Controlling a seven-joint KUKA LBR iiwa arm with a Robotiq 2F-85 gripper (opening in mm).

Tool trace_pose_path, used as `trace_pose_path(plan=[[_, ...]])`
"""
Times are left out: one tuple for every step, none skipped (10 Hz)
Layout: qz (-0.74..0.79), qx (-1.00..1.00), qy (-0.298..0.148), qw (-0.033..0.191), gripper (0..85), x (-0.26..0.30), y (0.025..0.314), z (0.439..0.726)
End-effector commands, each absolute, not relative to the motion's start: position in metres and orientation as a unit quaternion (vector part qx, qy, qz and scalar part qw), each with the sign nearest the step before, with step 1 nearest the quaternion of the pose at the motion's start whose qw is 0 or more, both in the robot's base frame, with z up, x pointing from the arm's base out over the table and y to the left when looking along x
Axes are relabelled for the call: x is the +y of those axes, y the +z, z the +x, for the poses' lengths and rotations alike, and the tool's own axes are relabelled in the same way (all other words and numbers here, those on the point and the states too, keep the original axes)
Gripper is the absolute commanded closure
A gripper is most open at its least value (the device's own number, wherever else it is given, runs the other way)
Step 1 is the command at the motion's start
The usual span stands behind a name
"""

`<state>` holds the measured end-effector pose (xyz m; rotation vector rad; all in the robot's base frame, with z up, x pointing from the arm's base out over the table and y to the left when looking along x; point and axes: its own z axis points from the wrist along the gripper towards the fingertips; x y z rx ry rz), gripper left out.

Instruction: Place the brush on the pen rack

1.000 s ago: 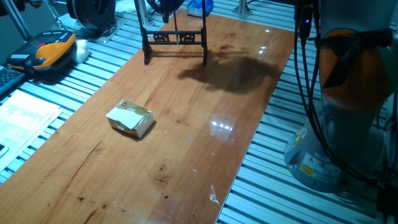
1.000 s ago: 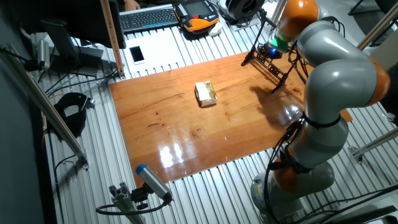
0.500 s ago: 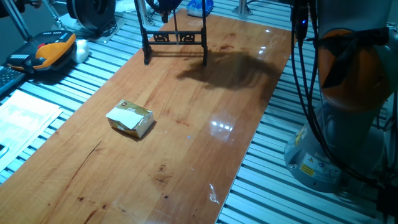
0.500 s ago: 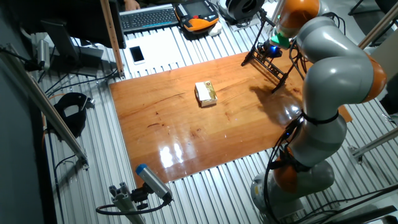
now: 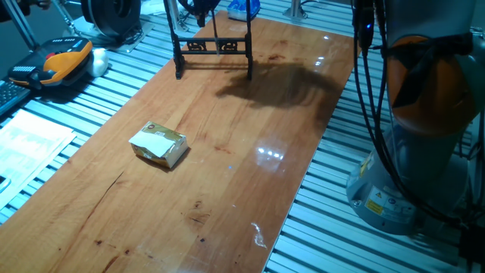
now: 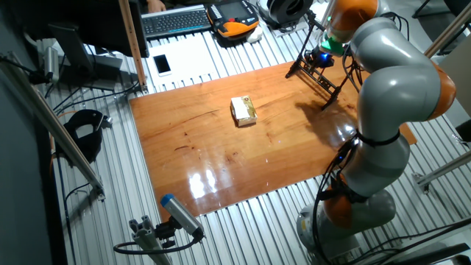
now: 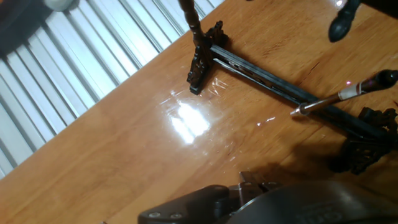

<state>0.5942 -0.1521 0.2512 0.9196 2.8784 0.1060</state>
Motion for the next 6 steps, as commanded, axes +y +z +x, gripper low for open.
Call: trace_pose_path(plan=[[0.300, 0.951, 0.032, 0.060, 85.0, -0.152, 0.251, 0.594], [0.299, 0.952, 0.031, 0.060, 85.0, -0.152, 0.252, 0.594], [0.297, 0.952, 0.032, 0.059, 85.0, -0.152, 0.252, 0.594], [0.297, 0.953, 0.033, 0.058, 85.0, -0.150, 0.251, 0.591], [0.298, 0.952, 0.034, 0.056, 85.0, -0.146, 0.251, 0.590], [0.300, 0.952, 0.031, 0.058, 85.0, -0.141, 0.251, 0.588]])
